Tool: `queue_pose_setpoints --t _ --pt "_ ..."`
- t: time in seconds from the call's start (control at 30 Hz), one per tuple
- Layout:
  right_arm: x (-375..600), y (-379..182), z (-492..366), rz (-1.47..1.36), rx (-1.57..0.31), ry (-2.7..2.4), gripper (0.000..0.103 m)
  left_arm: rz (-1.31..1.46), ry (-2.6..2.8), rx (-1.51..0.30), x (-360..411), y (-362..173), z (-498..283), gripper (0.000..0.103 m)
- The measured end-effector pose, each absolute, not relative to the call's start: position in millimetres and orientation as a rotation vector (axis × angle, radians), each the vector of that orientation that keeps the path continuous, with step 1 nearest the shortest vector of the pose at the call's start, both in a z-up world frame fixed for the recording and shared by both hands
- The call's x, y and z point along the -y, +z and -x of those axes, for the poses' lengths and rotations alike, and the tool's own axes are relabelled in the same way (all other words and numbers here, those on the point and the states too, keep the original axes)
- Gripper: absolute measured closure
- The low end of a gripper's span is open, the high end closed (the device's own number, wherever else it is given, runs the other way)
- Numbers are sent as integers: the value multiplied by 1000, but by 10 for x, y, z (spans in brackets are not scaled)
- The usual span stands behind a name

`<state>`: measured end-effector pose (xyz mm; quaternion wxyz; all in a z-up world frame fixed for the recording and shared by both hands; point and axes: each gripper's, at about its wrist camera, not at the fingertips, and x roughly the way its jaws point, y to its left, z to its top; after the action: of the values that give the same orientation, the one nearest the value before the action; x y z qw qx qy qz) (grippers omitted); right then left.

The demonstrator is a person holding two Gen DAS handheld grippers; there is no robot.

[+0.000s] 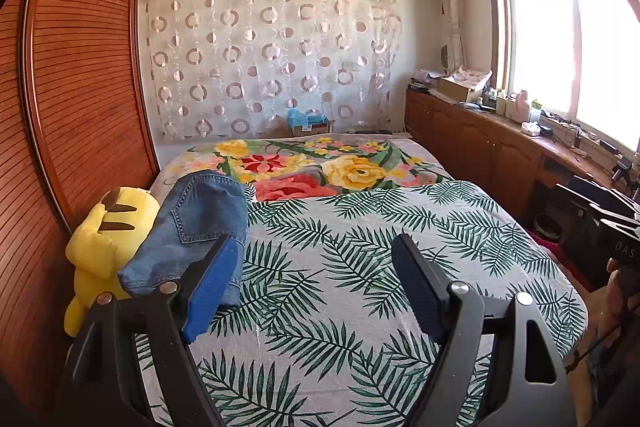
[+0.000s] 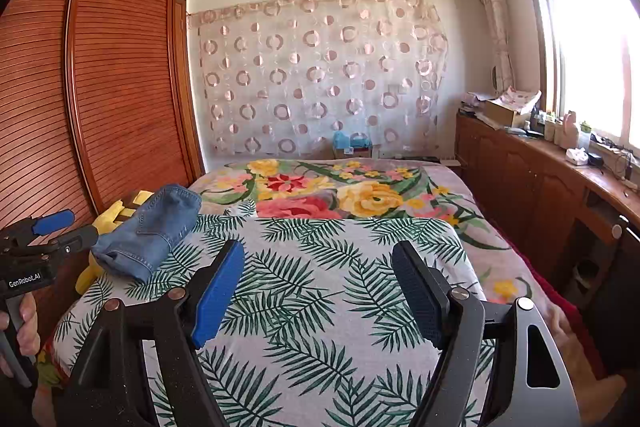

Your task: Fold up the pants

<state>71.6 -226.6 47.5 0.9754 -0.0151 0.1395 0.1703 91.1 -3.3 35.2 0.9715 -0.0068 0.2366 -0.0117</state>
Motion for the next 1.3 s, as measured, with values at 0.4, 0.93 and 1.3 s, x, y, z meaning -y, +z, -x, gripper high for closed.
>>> queue_pose_setpoints --t 0.4,0.93,1.3 --pt "2258 431 -773 40 -274 345 25 11 -24 -473 50 363 -909 23" --pt "2289 411 -824 41 -281 353 25 12 -26 -469 78 393 -886 23" --pt "2308 400 -846 37 -286 354 25 11 -29 -467 117 394 -867 23"
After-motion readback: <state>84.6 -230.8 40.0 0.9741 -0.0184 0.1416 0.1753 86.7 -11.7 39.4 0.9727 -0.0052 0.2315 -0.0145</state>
